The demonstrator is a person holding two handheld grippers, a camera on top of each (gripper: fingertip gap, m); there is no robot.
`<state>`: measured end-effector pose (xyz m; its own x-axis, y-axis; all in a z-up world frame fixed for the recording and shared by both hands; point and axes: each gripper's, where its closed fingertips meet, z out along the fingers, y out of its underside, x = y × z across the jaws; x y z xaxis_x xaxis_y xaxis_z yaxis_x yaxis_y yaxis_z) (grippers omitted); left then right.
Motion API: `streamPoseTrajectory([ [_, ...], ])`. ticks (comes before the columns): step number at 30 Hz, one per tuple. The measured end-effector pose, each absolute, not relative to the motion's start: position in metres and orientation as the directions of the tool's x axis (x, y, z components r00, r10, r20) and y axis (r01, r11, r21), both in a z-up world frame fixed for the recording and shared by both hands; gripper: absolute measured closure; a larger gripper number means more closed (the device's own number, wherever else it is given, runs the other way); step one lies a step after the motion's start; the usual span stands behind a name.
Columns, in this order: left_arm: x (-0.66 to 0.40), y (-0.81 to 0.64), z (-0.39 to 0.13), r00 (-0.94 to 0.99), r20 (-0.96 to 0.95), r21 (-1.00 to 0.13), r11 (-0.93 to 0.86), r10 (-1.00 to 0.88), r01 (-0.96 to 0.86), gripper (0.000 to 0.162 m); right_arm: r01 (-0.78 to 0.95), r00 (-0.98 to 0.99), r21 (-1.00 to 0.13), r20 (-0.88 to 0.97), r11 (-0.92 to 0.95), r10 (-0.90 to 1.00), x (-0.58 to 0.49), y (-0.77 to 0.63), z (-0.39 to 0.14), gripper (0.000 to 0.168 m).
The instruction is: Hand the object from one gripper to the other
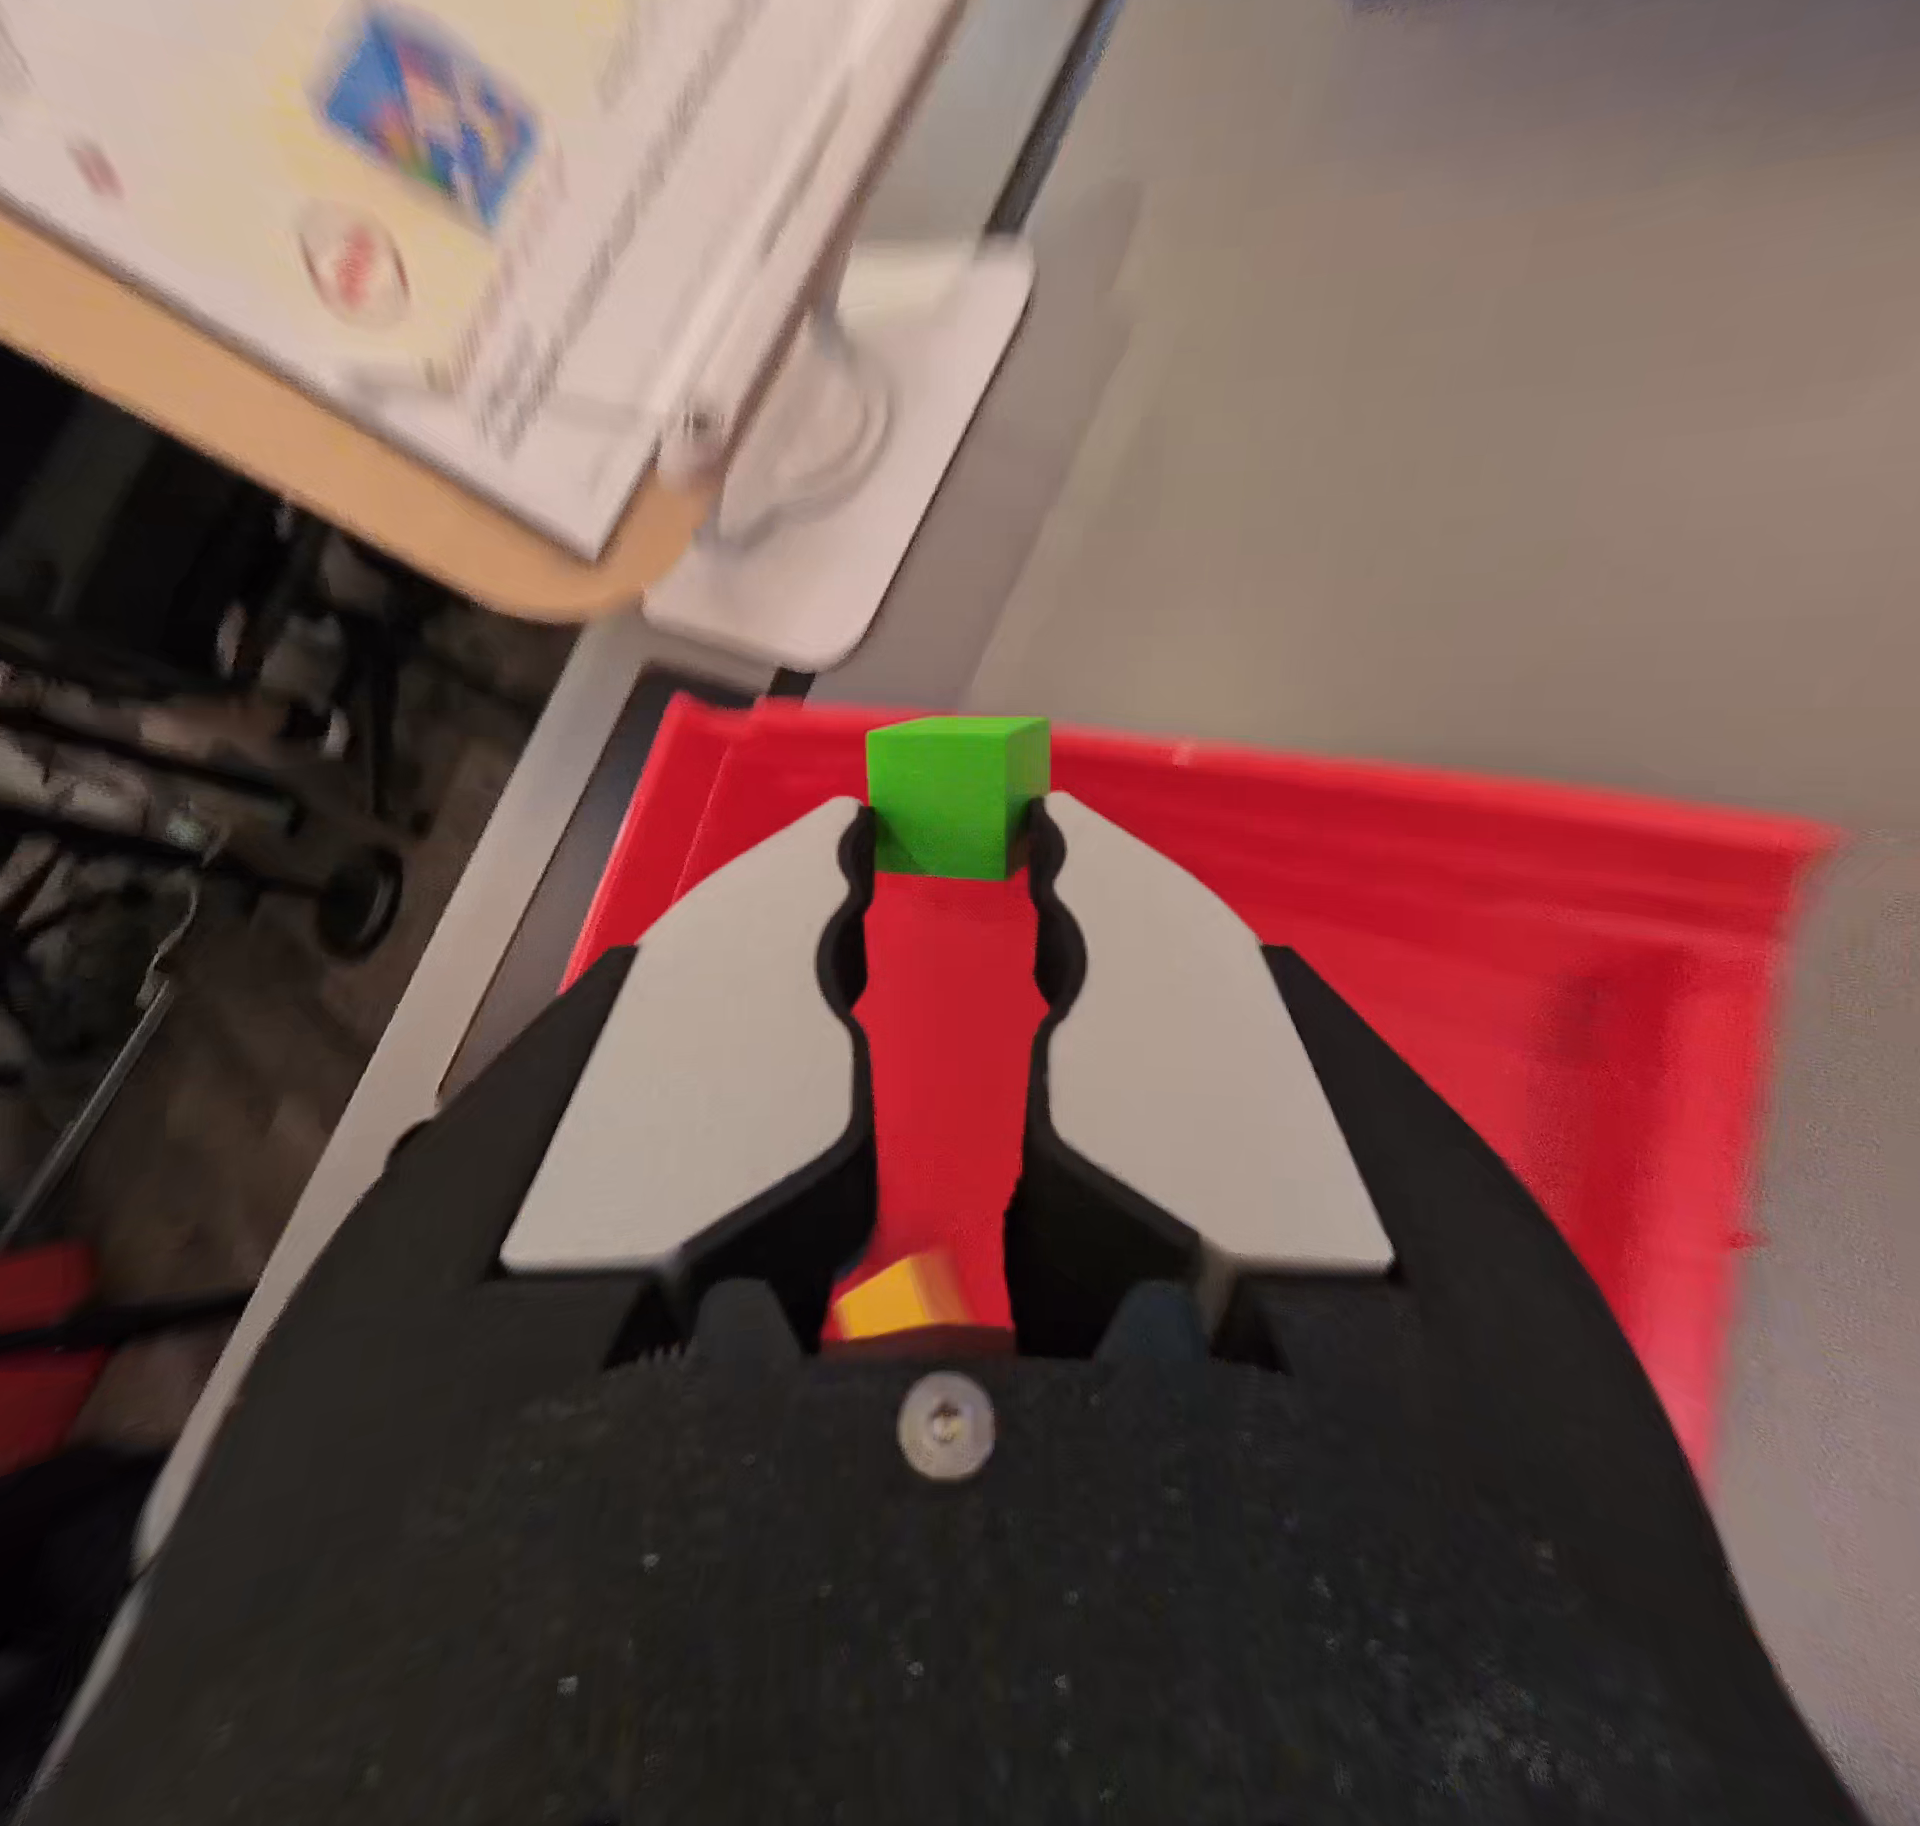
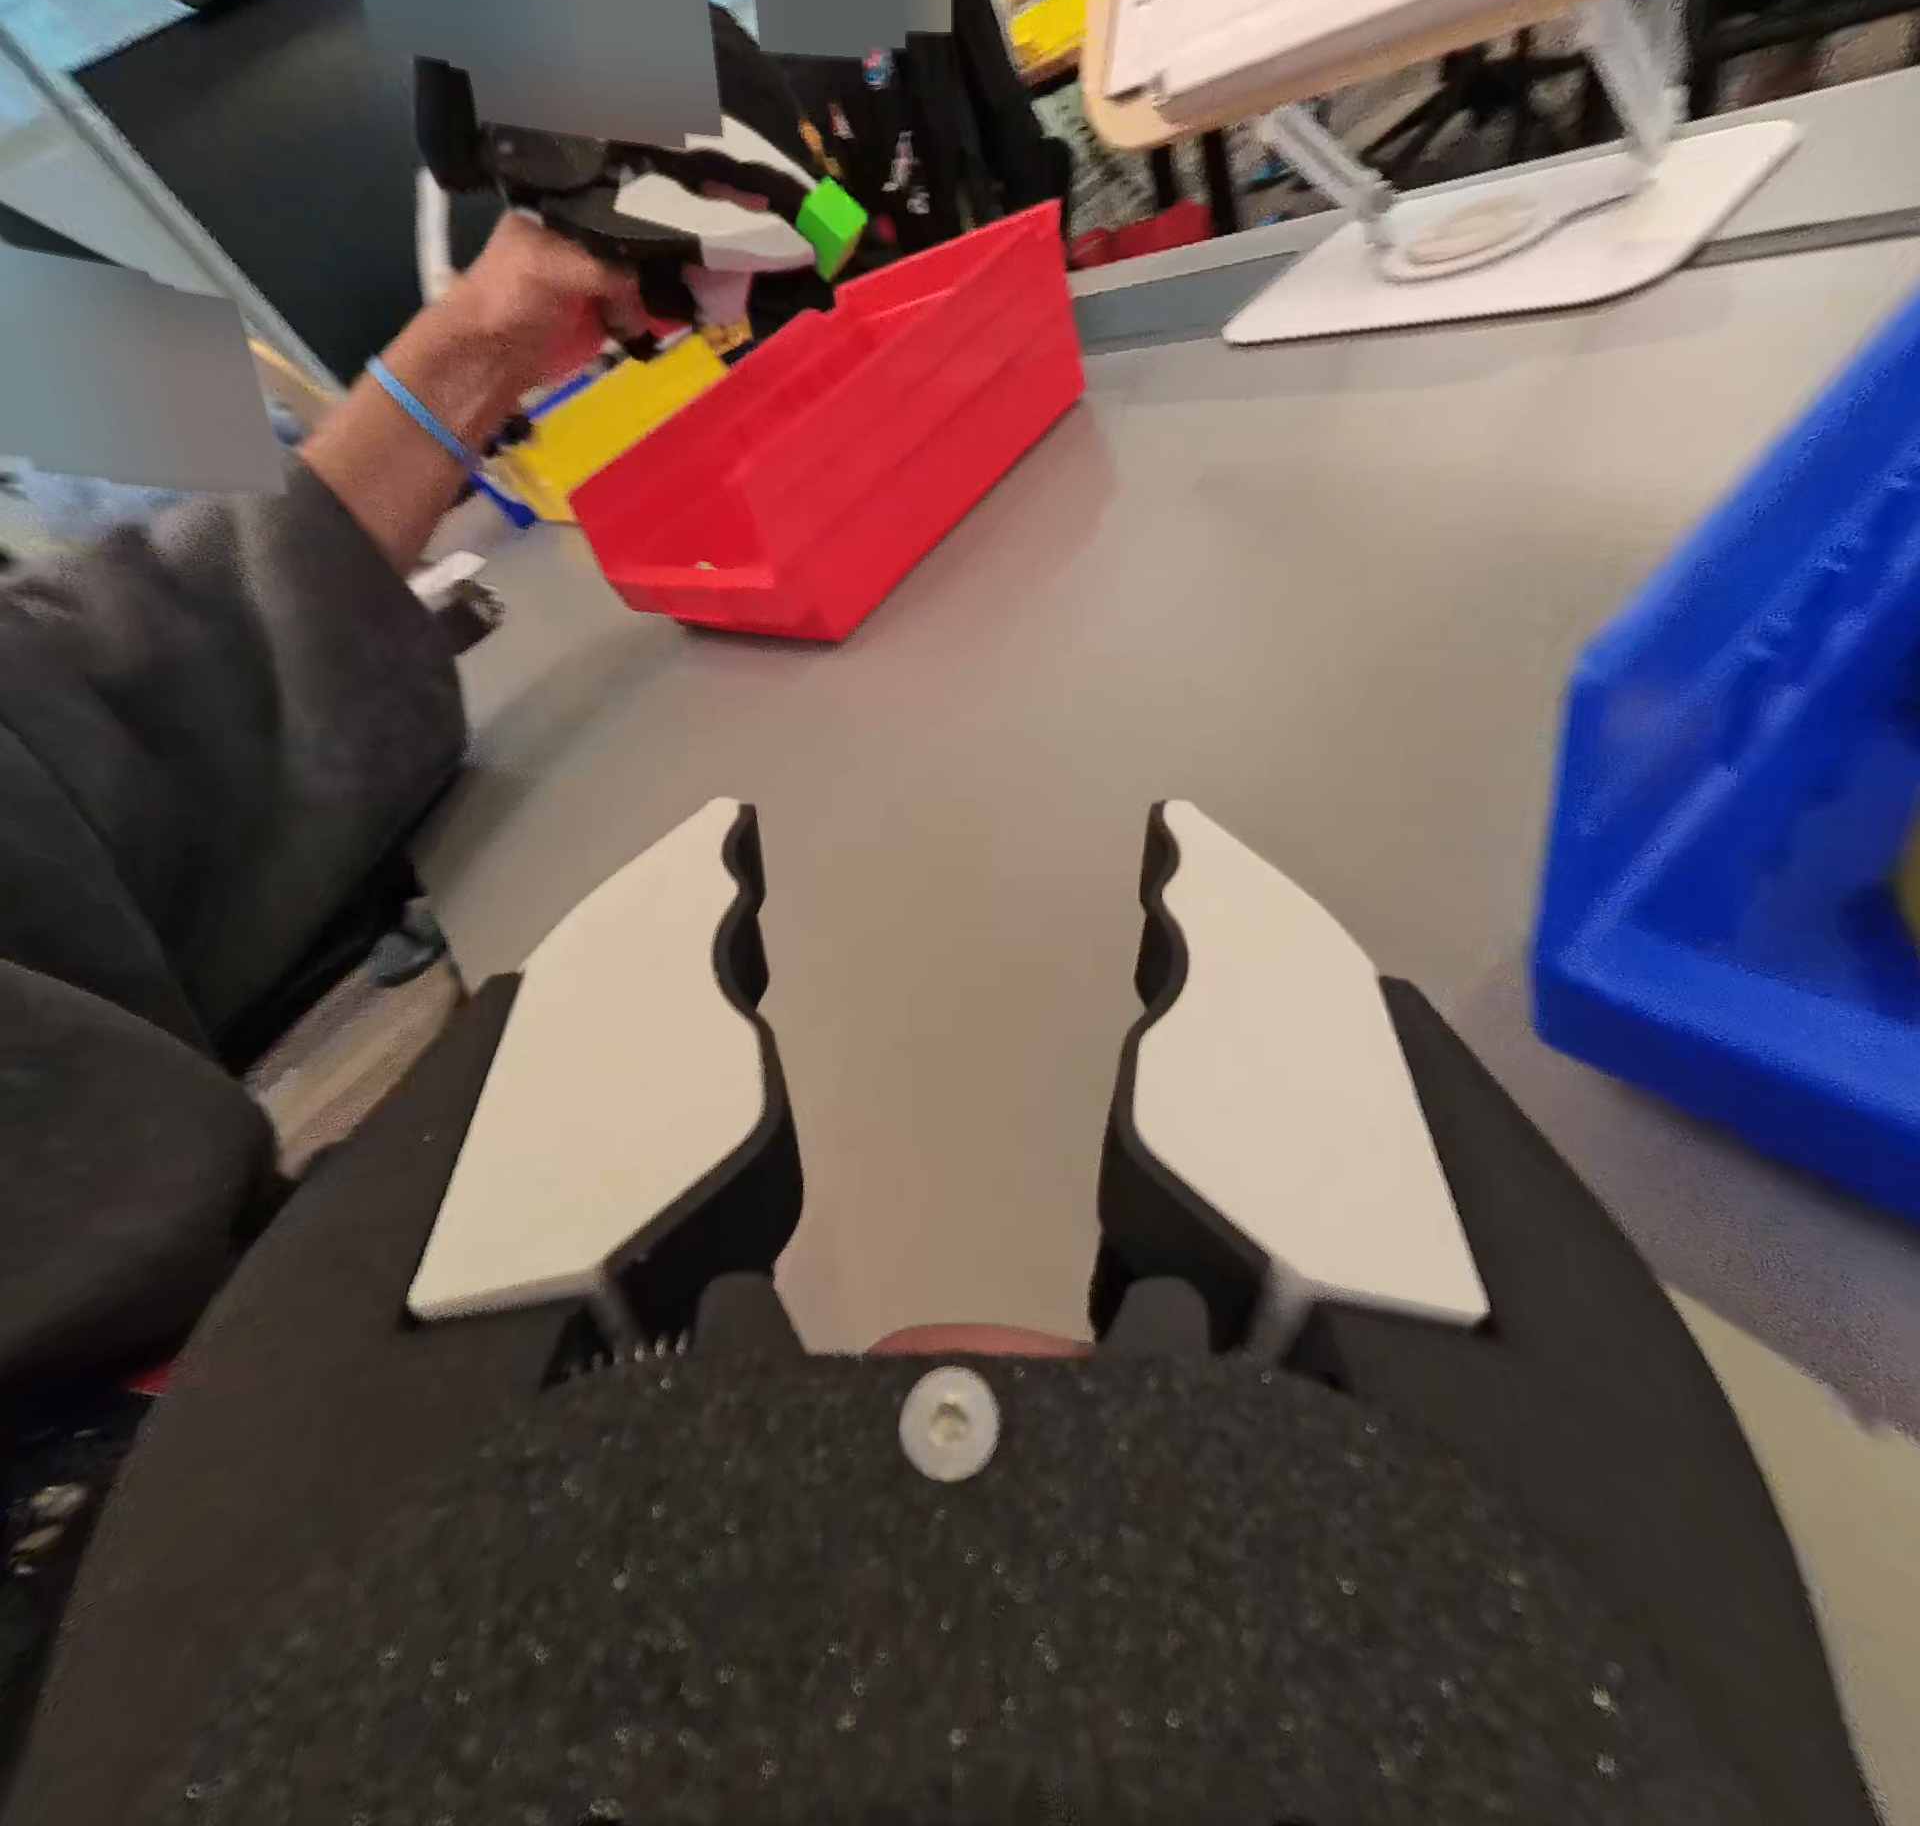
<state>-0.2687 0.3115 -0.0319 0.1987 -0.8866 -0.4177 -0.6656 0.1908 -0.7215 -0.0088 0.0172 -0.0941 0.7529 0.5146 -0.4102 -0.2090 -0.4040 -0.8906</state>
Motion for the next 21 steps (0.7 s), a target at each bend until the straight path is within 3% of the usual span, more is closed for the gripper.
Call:
streamPoseTrajectory([
  [4,-0.243,0.23,0.021,0.204,-0.406,-0.876,0.317,-0.891,-0.363,0.135,-0.31,0.514,-0.805,-0.589,-0.505,0.623,-0.057,0.043,-0.06,0.097],
  [8,-0.204,0.159,0.043,0.171,-0.461,-0.884,0.434,-0.871,-0.176,0.135,-0.382,0.177,-0.658,-0.741,-0.649,0.648,-0.111,0.073,-0.016,0.095],
  [12,-0.171,0.113,0.038,0.123,-0.544,-0.834,0.519,-0.83,-0.188,0.135,-0.393,-0.175,-0.474,-0.803,-0.788,0.57,-0.144,0.092,0.026,0.098],
  [18,-0.155,0.092,0.026,0.094,-0.525,-0.842,0.5,-0.846,-0.205,0.135,-0.343,-0.246,-0.477,-0.785,-0.809,0.568,-0.161,0.086,0.033,0.106],
  [21,-0.151,0.086,0.022,0.088,-0.503,-0.855,0.481,-0.86,-0.194,0.135,-0.332,-0.279,-0.438,-0.8,-0.835,0.531,-0.16,0.086,0.027,0.132],
])
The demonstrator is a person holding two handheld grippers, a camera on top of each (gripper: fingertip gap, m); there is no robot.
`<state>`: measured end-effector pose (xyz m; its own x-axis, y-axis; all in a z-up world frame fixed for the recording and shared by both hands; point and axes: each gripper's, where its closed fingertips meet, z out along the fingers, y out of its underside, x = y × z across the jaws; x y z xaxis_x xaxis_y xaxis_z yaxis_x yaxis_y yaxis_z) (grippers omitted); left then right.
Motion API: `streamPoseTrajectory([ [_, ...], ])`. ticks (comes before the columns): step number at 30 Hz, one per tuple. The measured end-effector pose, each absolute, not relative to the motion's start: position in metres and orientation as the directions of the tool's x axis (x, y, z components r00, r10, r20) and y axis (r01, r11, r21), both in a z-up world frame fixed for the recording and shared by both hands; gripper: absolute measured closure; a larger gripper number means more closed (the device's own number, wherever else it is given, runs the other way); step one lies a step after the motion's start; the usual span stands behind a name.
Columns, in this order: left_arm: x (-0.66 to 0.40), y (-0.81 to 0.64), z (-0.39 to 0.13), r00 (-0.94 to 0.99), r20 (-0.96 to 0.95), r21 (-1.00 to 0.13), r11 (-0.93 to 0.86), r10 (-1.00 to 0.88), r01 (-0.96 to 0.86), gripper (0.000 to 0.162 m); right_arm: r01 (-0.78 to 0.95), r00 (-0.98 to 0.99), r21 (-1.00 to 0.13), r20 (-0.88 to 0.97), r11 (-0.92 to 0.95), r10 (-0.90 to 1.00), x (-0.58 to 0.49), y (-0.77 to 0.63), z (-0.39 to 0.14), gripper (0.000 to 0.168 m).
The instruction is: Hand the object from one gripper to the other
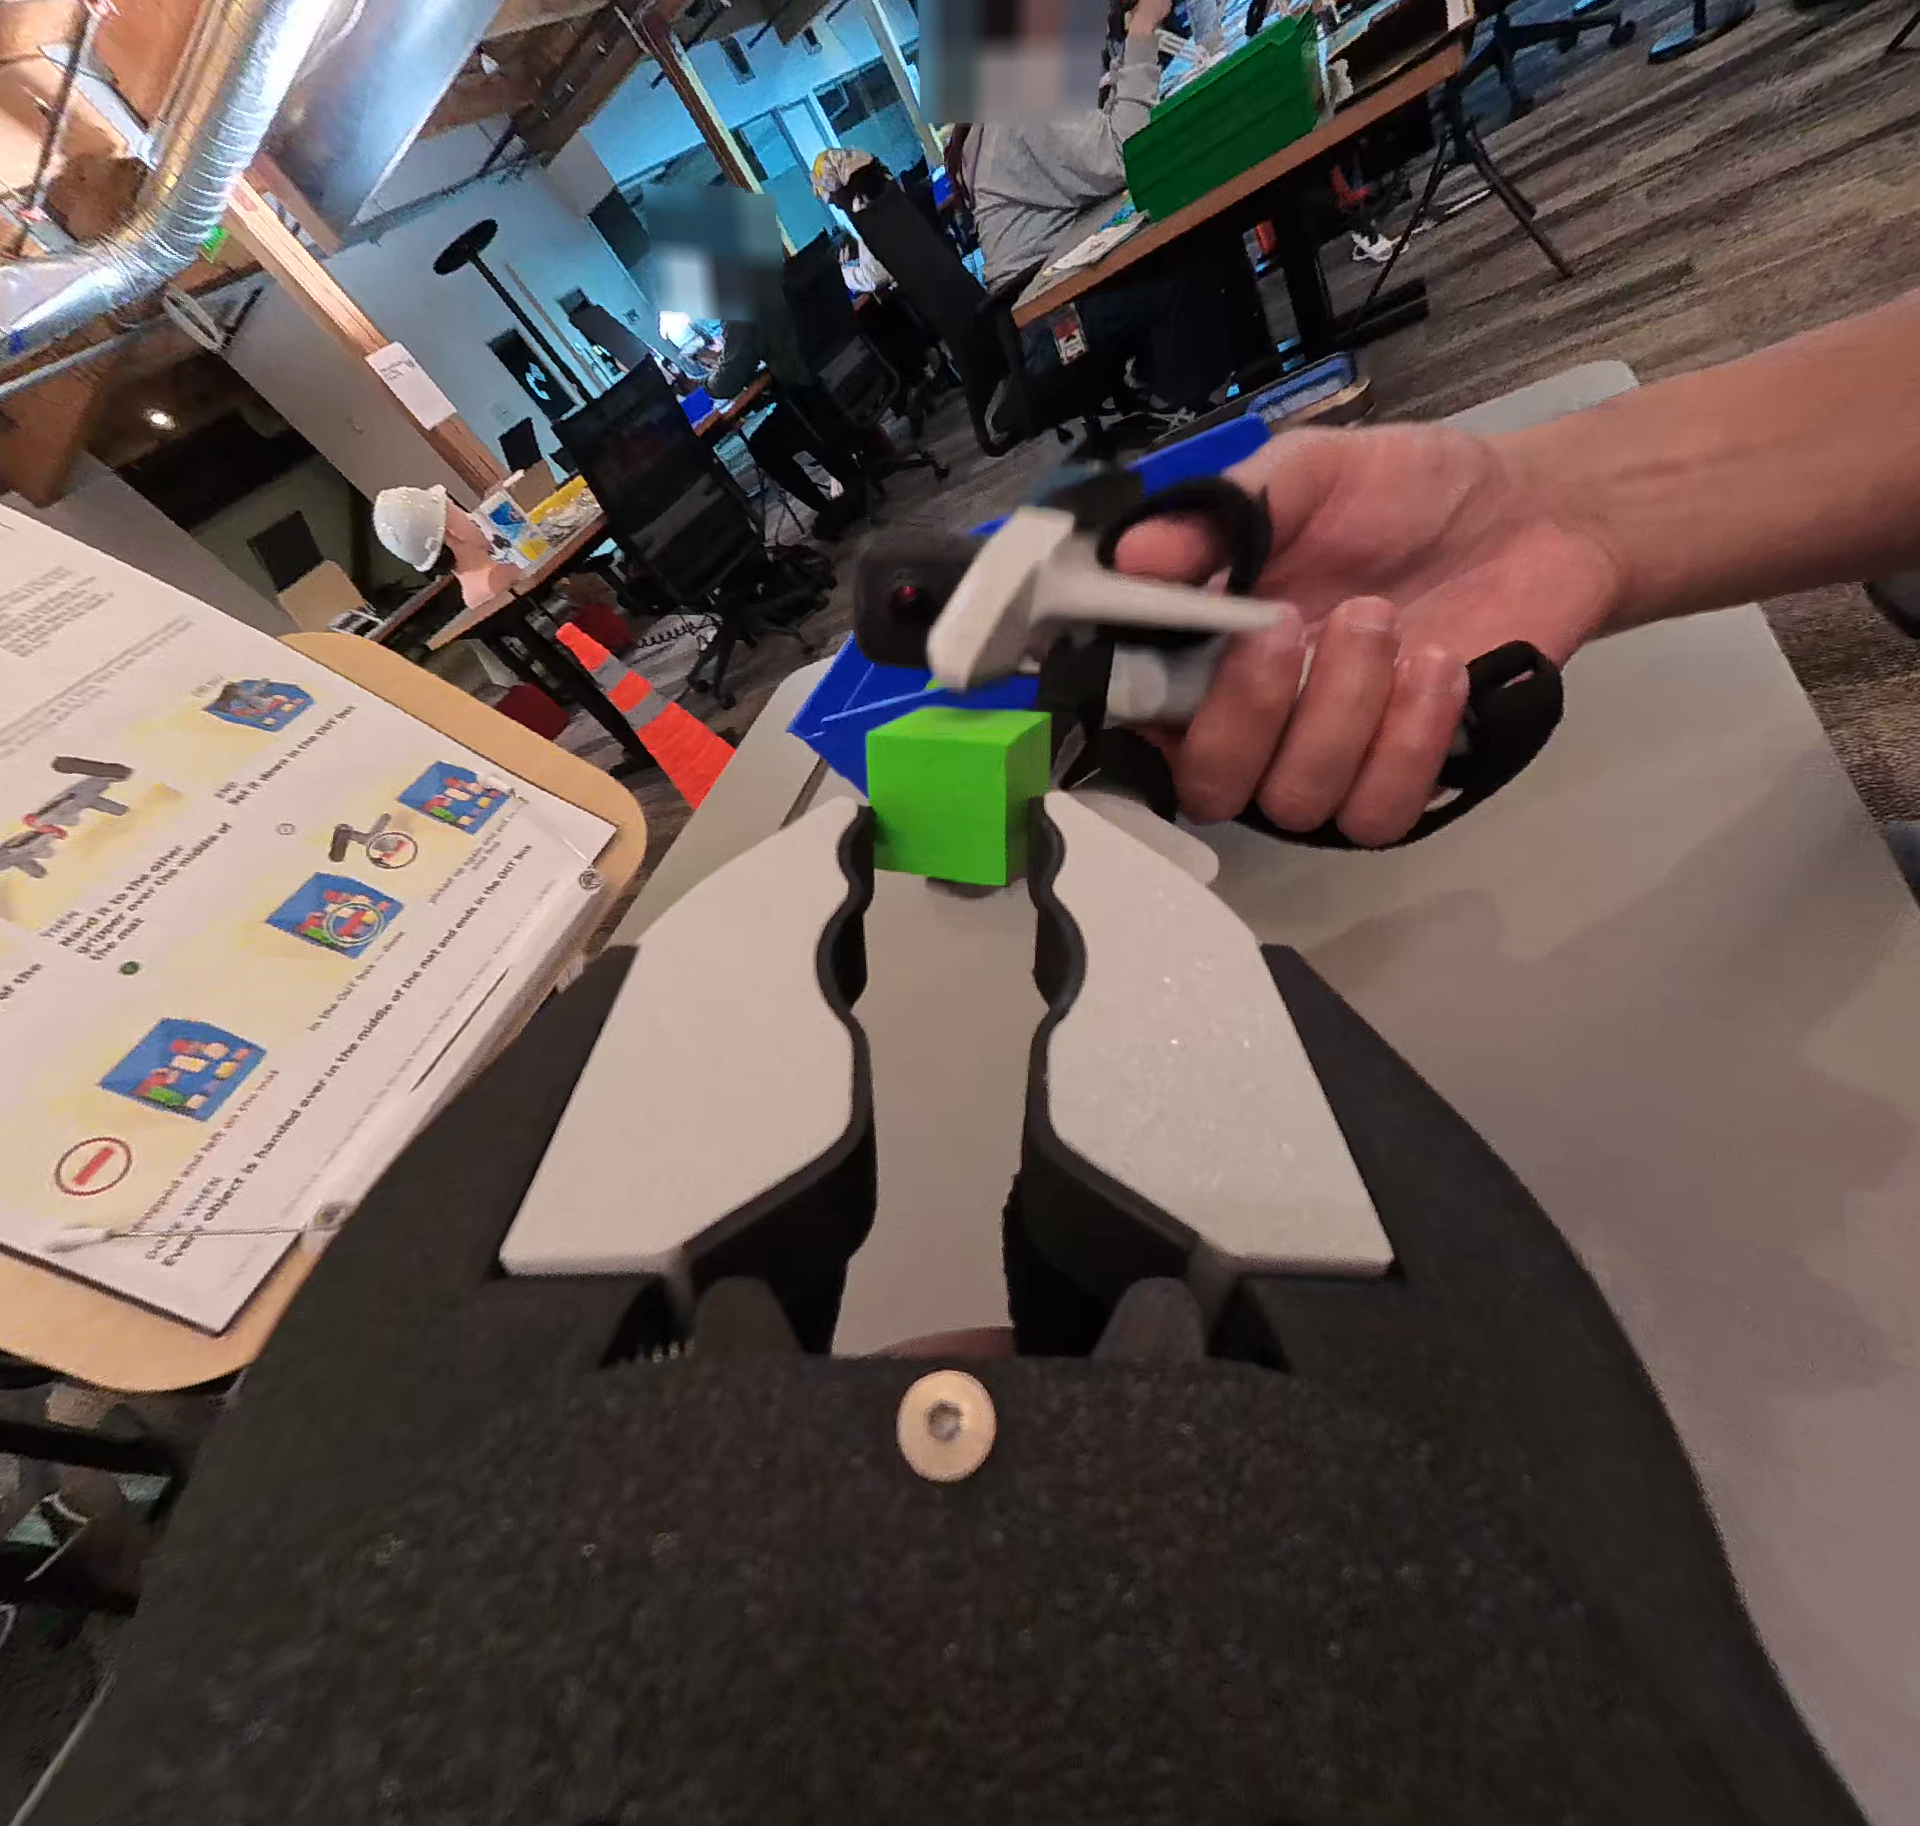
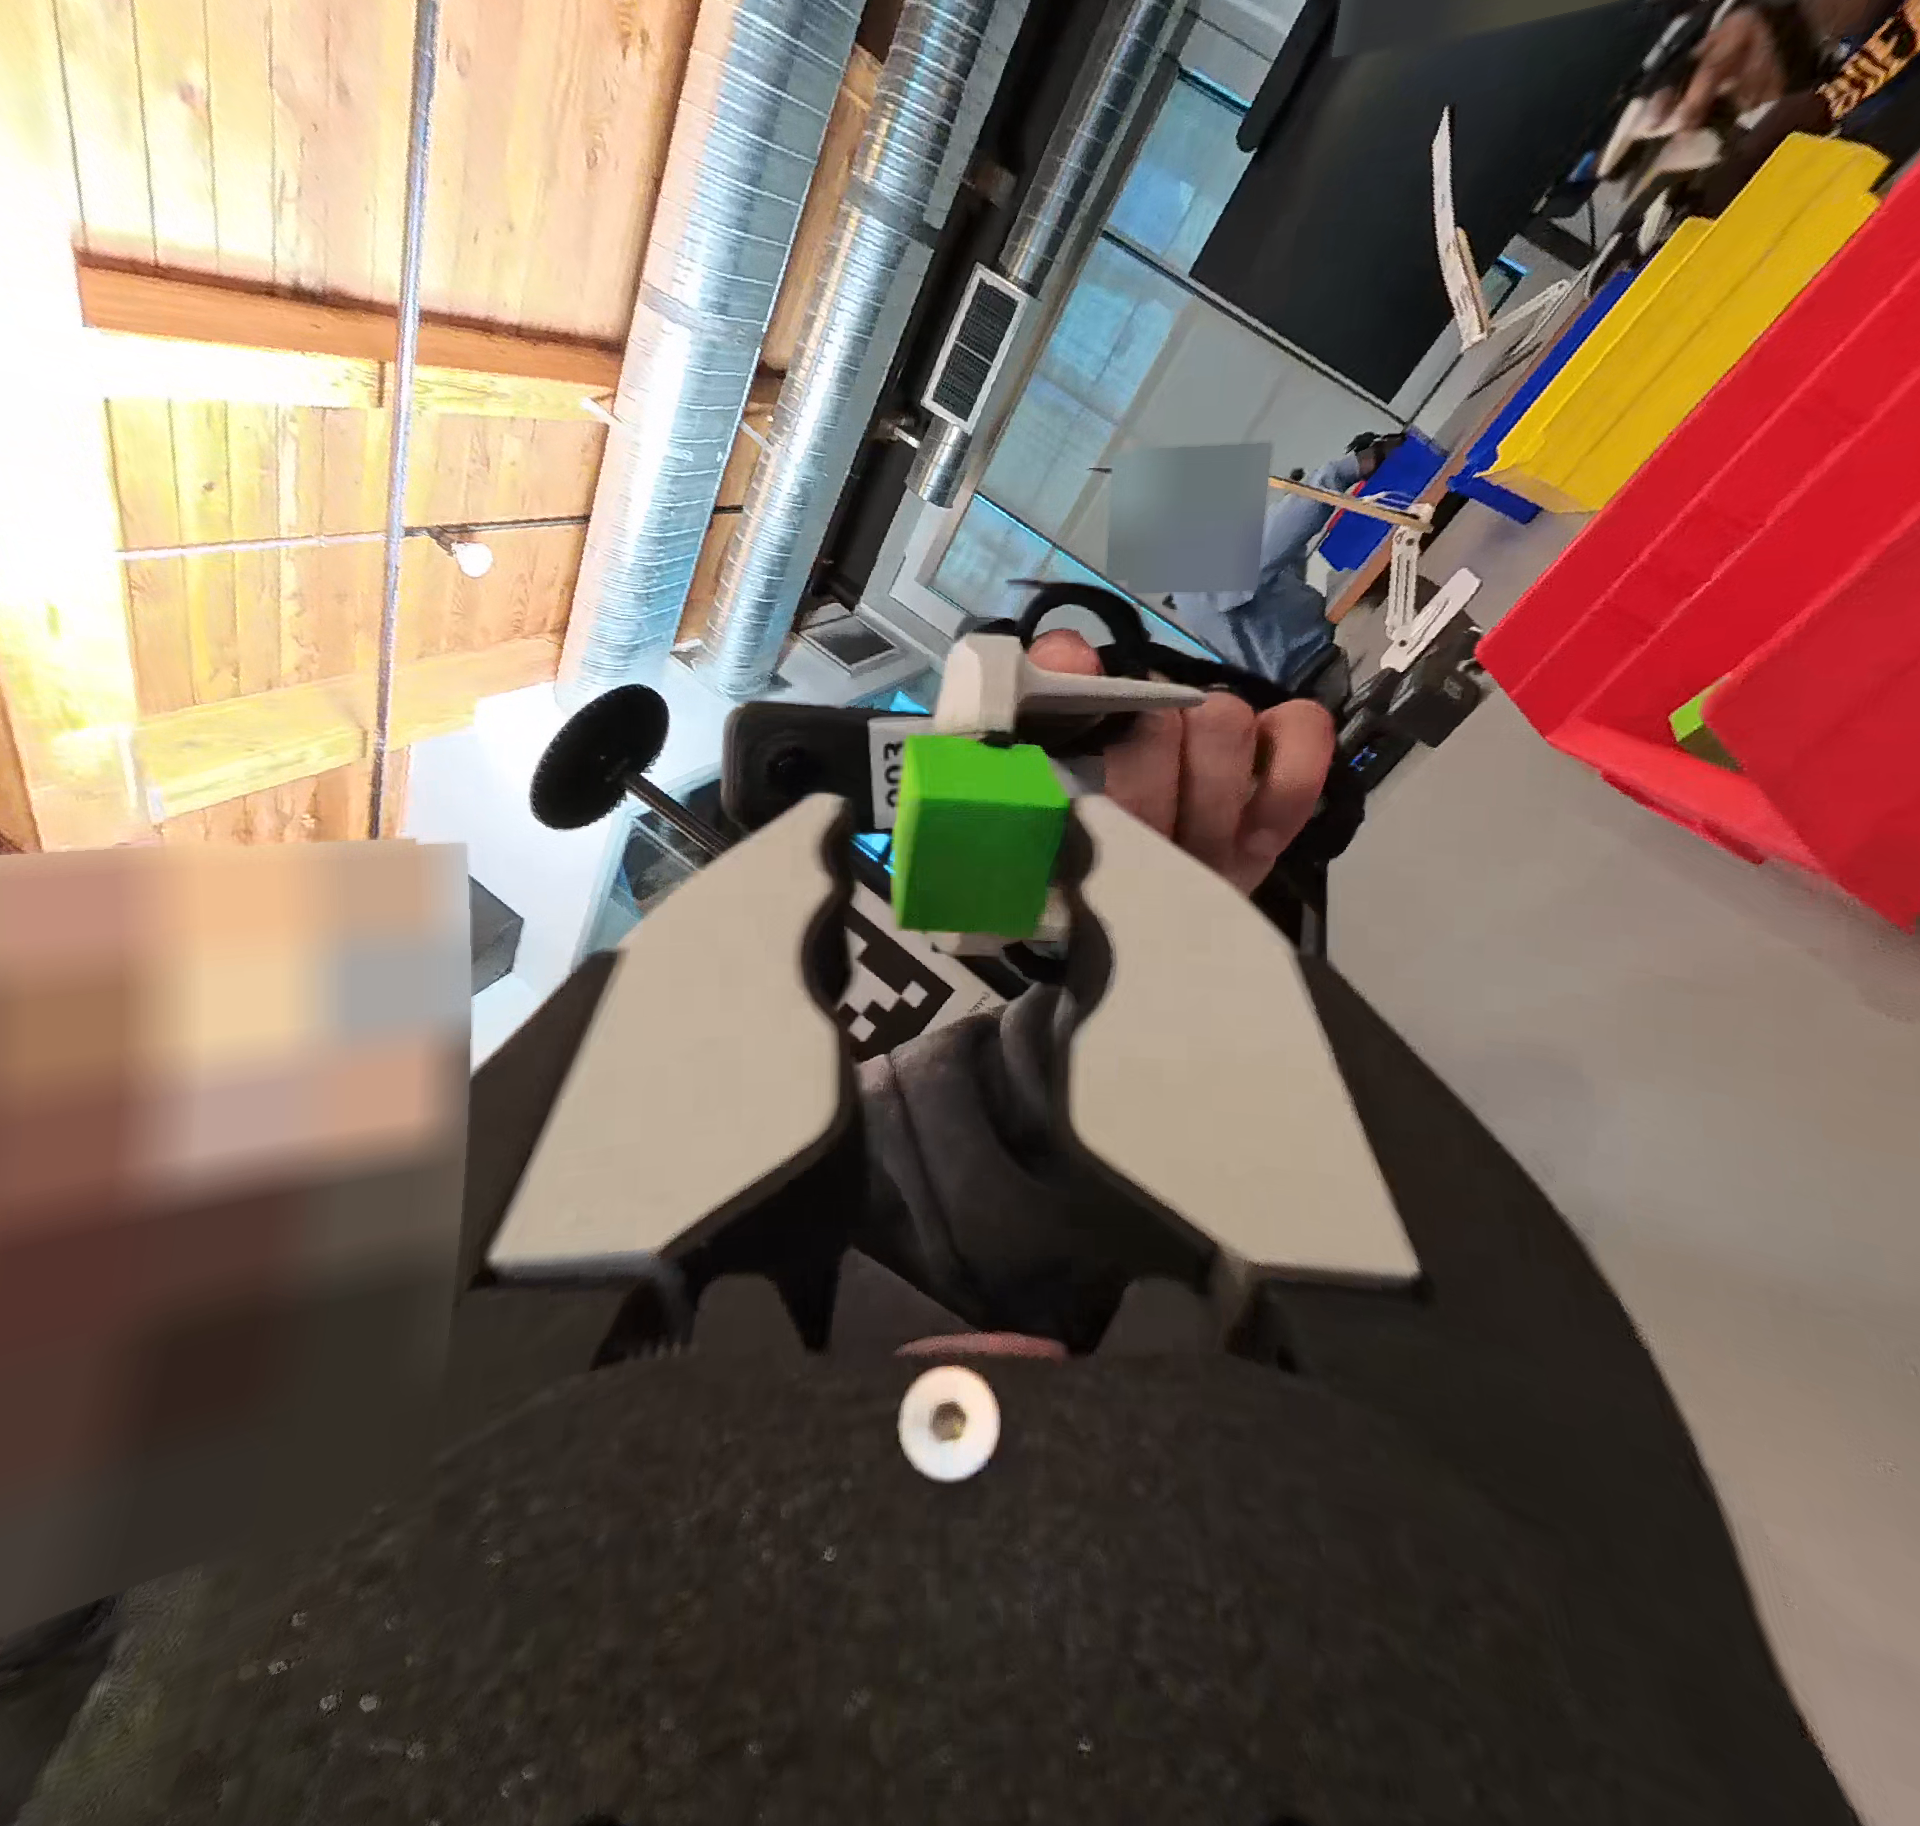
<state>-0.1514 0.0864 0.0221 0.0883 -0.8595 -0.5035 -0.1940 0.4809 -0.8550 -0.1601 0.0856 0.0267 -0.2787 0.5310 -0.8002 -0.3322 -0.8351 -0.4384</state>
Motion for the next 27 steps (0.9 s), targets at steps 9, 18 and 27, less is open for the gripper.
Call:
streamPoseTrajectory([
  [9,-0.175,0.062,-0.021,0.257,0.014,-0.993,-0.043,-0.966,-0.11,0.113,-0.281,-0.207,-0.493,-0.807,-0.823,0.554,-0.146,0.078,0.021,0.141],
  [18,-0.19,-0.003,-0.105,0.26,0.32,-0.902,-0.377,-0.911,-0.21,0.112,-0.139,0.804,-0.893,-0.353,-0.427,0.478,0.056,0.123,0.038,0.141],
  [27,-0.184,-0.005,-0.109,0.249,0.231,-0.92,-0.294,-0.941,-0.257,0.115,-0.033,0.999,-0.615,-0.018,-0.788,-0.028,0.232,0.141,-0.126,0.141],
])
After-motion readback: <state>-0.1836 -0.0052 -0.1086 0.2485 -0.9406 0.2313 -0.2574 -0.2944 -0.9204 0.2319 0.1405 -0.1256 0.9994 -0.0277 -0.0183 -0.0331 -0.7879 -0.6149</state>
